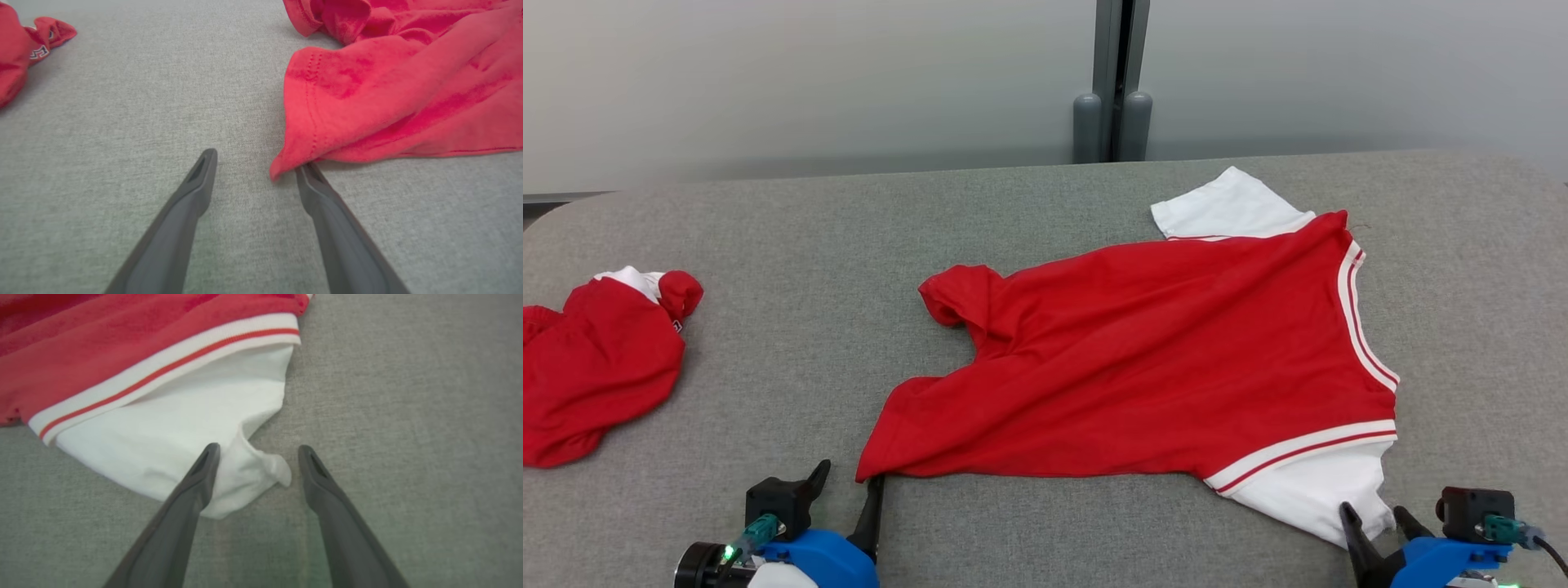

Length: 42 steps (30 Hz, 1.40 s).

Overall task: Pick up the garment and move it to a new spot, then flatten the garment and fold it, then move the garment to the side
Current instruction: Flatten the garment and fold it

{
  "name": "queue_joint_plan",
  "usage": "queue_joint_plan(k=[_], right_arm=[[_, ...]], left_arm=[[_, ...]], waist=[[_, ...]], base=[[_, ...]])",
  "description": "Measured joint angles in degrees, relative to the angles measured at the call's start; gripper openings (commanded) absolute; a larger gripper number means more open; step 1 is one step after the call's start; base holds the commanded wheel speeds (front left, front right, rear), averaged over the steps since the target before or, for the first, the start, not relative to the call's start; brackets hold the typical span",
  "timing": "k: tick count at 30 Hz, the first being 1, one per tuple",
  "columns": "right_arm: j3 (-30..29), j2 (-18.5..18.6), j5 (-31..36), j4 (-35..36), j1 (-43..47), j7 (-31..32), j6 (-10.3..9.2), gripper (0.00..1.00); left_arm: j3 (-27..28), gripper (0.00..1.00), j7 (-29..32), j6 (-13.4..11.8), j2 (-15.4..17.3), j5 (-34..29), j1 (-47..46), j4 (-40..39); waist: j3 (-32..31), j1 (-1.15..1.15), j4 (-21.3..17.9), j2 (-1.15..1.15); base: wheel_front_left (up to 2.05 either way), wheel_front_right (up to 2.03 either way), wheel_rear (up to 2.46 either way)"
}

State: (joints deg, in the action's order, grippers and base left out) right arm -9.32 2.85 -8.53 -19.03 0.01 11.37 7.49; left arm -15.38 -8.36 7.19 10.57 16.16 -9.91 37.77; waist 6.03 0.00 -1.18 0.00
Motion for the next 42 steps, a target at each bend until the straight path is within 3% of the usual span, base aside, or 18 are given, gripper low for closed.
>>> queue_joint_plan(k=[6,9,12,13,14,15,22,29,38,42], right_arm=[[0.9,0.0,-0.2,-1.1,-0.9,0.3,0.0,1.0],[1.1,0.0,-0.3,-0.9,-0.9,0.3,0.0,0.67],[1.5,0.0,-0.6,-0.6,-0.9,0.7,0.0,0.32],[1.7,0.0,-0.6,-0.5,-0.8,0.8,0.0,0.02],[2.0,0.0,-0.6,-0.4,-0.8,0.9,0.0,0.0],[2.3,0.0,-0.6,-0.1,-0.8,0.9,0.0,0.0],[2.6,0.0,-4.8,6.1,0.0,1.9,0.0,0.0],[-1.1,0.0,-7.8,26.7,1.5,9.8,0.0,0.0],[-3.8,0.8,-9.5,47.7,-2.1,16.7,0.0,0.0],[-4.1,3.8,-8.2,53.7,-6.9,18.3,0.0,0.0]], left_arm=[[-1.1,1.0,-1.4,0.0,-0.1,0.1,-1.9,2.3],[-2.0,1.0,-2.4,0.0,-0.1,0.3,-2.3,2.8],[-3.3,0.45,-3.1,0.0,0.2,0.5,-2.9,3.1],[-3.9,0.33,-3.4,0.0,0.3,0.8,-3.1,3.1],[-4.7,0.1,-3.7,0.0,0.4,1.0,-3.2,2.9],[-5.7,0.0,-4.1,0.0,0.5,1.4,-3.2,2.7],[-10.6,0.0,-5.4,0.0,2.4,9.7,-3.4,-1.9],[-11.1,0.0,-1.8,0.0,9.3,28.3,-2.3,-22.0],[-5.7,0.0,8.1,-0.3,13.0,47.3,-3.4,-45.4],[-3.4,0.0,12.8,-3.6,14.3,52.4,-6.2,-52.8]], waist=[[0.6,0.0,0.2,0.0],[0.8,0.0,0.2,0.0],[0.9,0.0,0.0,0.0],[0.8,0.0,-0.1,0.0],[0.8,0.0,-0.2,0.0],[0.8,0.0,-0.3,0.0],[0.4,0.0,-0.6,0.0],[-0.1,0.0,-0.8,0.0],[0.5,0.0,-1.9,0.0],[1.8,0.0,-3.0,0.0]], base=[[0.0,0.0,0.0],[0.0,0.0,0.0],[0.0,0.0,0.0],[0.0,0.0,0.0],[0.0,0.0,0.0],[0.0,0.0,0.0],[0.0,0.0,0.0],[0.0,0.0,0.0],[0.0,0.0,0.0],[0.0,0.0,0.0]])
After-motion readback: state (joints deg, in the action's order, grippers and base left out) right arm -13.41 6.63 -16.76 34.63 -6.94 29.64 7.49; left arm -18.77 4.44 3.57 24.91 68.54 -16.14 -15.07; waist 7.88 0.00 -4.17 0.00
